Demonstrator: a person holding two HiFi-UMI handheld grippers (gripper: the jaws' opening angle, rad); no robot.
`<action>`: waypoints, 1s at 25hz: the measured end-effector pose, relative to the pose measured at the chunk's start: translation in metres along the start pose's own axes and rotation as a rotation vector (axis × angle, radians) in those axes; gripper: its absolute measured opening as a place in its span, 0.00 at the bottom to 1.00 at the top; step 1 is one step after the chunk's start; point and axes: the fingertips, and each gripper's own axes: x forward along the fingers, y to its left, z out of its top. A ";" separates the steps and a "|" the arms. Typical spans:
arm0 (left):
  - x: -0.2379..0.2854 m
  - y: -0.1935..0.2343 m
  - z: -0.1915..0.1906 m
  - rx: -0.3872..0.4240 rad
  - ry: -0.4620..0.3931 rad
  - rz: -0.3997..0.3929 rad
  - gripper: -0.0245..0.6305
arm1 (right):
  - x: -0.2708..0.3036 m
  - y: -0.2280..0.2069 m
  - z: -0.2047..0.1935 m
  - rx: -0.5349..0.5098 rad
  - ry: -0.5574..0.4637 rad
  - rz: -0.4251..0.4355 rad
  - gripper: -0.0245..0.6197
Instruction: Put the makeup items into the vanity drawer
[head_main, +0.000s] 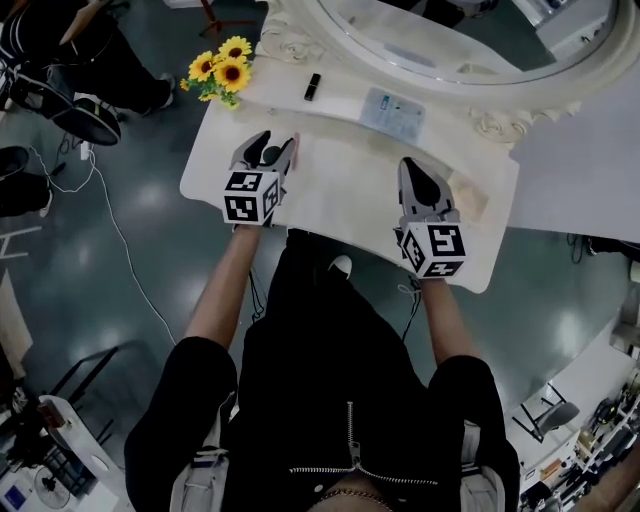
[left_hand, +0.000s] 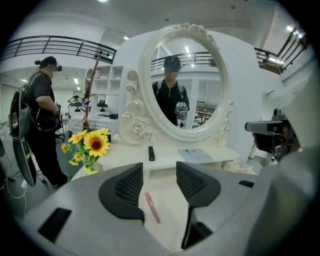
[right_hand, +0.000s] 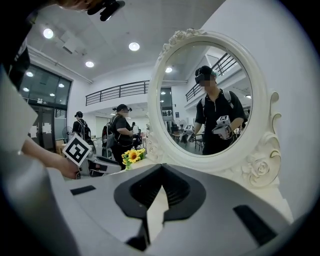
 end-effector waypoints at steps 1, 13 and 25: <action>0.003 0.001 -0.008 -0.012 0.016 0.000 0.37 | 0.001 0.001 -0.002 0.001 0.008 0.000 0.05; 0.043 0.005 -0.084 -0.062 0.167 0.001 0.37 | 0.007 -0.002 -0.027 0.018 0.074 -0.029 0.05; 0.085 0.012 -0.140 -0.084 0.308 0.054 0.27 | -0.006 -0.020 -0.052 0.059 0.121 -0.103 0.05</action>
